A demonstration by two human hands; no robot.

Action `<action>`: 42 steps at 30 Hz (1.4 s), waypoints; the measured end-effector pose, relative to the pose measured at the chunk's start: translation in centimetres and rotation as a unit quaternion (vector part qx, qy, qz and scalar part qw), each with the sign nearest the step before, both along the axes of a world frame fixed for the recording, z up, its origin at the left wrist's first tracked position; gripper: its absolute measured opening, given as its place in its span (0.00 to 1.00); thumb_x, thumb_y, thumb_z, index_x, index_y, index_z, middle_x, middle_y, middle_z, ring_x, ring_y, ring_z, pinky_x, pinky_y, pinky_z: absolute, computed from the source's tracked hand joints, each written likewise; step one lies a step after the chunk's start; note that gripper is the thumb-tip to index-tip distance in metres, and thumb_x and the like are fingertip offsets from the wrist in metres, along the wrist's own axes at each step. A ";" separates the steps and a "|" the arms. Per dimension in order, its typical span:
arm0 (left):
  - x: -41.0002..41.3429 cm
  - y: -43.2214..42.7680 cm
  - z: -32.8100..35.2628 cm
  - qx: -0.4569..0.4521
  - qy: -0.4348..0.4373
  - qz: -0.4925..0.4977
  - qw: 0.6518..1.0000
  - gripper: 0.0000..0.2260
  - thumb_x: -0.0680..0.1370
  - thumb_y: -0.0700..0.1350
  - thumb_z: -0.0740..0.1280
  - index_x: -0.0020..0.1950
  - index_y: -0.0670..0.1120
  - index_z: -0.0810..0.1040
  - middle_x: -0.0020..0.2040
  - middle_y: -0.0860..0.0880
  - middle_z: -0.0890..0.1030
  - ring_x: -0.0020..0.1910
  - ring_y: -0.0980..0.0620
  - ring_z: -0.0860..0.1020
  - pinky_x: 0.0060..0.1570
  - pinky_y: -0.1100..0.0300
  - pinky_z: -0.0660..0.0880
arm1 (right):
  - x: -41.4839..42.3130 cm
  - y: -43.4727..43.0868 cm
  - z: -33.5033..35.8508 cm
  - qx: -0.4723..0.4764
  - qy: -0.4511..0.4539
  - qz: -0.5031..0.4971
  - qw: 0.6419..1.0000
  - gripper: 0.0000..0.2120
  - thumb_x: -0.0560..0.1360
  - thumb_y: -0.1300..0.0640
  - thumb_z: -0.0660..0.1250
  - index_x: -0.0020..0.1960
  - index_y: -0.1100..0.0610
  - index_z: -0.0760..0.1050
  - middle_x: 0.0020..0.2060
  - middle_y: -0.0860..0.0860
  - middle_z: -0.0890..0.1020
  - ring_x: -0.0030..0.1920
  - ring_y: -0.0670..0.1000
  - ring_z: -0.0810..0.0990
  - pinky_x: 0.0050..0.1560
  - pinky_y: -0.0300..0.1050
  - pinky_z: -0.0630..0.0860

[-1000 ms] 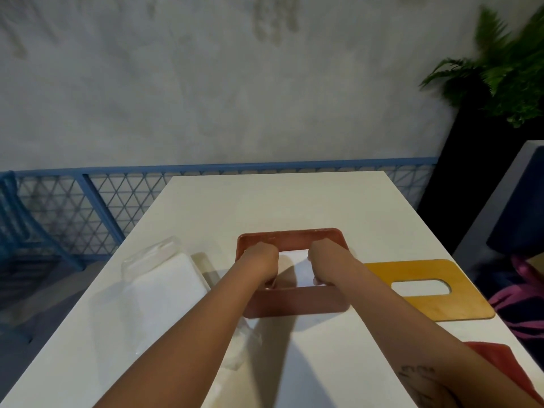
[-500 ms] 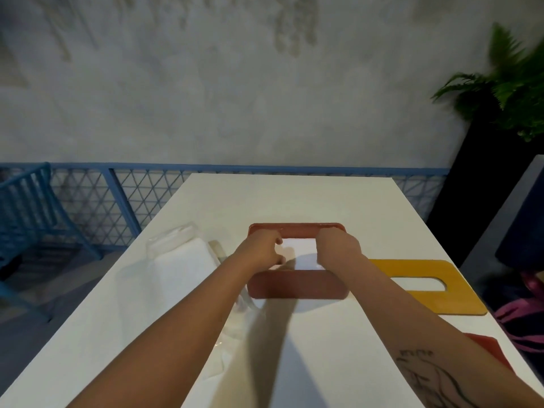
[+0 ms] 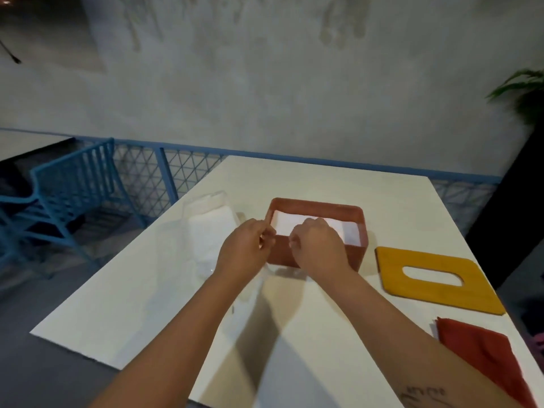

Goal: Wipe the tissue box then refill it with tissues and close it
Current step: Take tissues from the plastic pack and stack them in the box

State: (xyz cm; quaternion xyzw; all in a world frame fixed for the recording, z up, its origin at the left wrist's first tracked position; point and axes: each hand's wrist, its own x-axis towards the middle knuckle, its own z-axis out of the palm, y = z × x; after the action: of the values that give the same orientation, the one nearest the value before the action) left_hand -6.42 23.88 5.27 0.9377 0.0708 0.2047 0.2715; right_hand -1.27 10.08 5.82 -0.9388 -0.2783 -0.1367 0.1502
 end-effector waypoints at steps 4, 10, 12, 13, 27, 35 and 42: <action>-3.2 0.4 -2.1 -0.001 -0.024 0.051 0.998 0.06 0.76 0.42 0.66 0.51 0.47 0.80 0.50 0.52 0.80 0.41 0.58 0.74 0.37 0.76 0.65 | -2.2 0.9 -1.7 -0.008 -0.021 0.059 0.998 0.11 0.77 0.56 0.59 0.51 0.54 0.80 0.49 0.52 0.81 0.51 0.53 0.75 0.50 0.47 0.68; -6.9 1.2 -4.1 -0.004 -0.010 0.105 0.994 0.06 0.75 0.39 0.66 0.51 0.46 0.80 0.50 0.50 0.79 0.45 0.53 0.77 0.43 0.65 0.68 | -3.8 1.8 -2.8 -0.018 -0.010 0.091 0.996 0.11 0.77 0.55 0.60 0.55 0.52 0.79 0.52 0.50 0.80 0.54 0.51 0.74 0.53 0.45 0.66; -7.9 1.5 -4.6 0.005 -0.022 0.131 0.991 0.06 0.75 0.38 0.67 0.49 0.45 0.80 0.49 0.50 0.79 0.46 0.52 0.77 0.42 0.65 0.67 | -4.4 2.3 -3.1 -0.022 -0.005 0.108 0.994 0.11 0.78 0.56 0.60 0.55 0.52 0.80 0.52 0.49 0.81 0.54 0.51 0.74 0.53 0.45 0.66; -8.2 1.7 -4.8 0.011 -0.026 0.141 0.990 0.06 0.74 0.37 0.67 0.48 0.45 0.80 0.48 0.50 0.79 0.46 0.52 0.77 0.42 0.65 0.68 | -4.6 2.5 -3.3 -0.024 -0.003 0.117 0.993 0.11 0.77 0.56 0.60 0.55 0.51 0.80 0.52 0.49 0.81 0.54 0.51 0.74 0.53 0.45 0.66; -8.7 3.5 -7.3 0.144 -0.058 0.178 0.972 0.14 0.58 0.32 0.77 0.36 0.45 0.77 0.57 0.42 0.79 0.51 0.39 0.78 0.43 0.51 0.74 | -3.4 4.6 -5.2 -0.114 -0.017 0.203 0.972 0.15 0.77 0.59 0.60 0.61 0.51 0.77 0.58 0.49 0.77 0.60 0.52 0.71 0.55 0.47 0.64; -7.9 5.6 -8.1 0.137 -0.040 0.168 0.976 0.12 0.62 0.35 0.77 0.40 0.46 0.81 0.62 0.41 0.77 0.57 0.38 0.77 0.51 0.47 0.74 | -2.9 5.9 -5.4 -0.110 -0.015 0.231 0.967 0.21 0.78 0.63 0.57 0.70 0.52 0.67 0.66 0.49 0.74 0.64 0.53 0.69 0.59 0.48 0.64; -5.8 7.8 -8.1 0.050 -0.033 0.113 0.992 0.23 0.72 0.38 0.69 0.67 0.47 0.71 0.71 0.46 0.67 0.66 0.46 0.70 0.62 0.54 0.71 | -1.8 8.2 -4.5 -0.066 0.035 0.223 0.972 0.26 0.78 0.64 0.58 0.74 0.49 0.61 0.69 0.48 0.71 0.66 0.52 0.70 0.64 0.48 0.63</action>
State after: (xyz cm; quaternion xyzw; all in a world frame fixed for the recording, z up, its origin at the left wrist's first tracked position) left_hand -12.26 31.72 -2.83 0.9287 0.1574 0.2686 0.2017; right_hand -3.12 18.24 1.27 -0.8652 -0.4834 -0.0480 0.1243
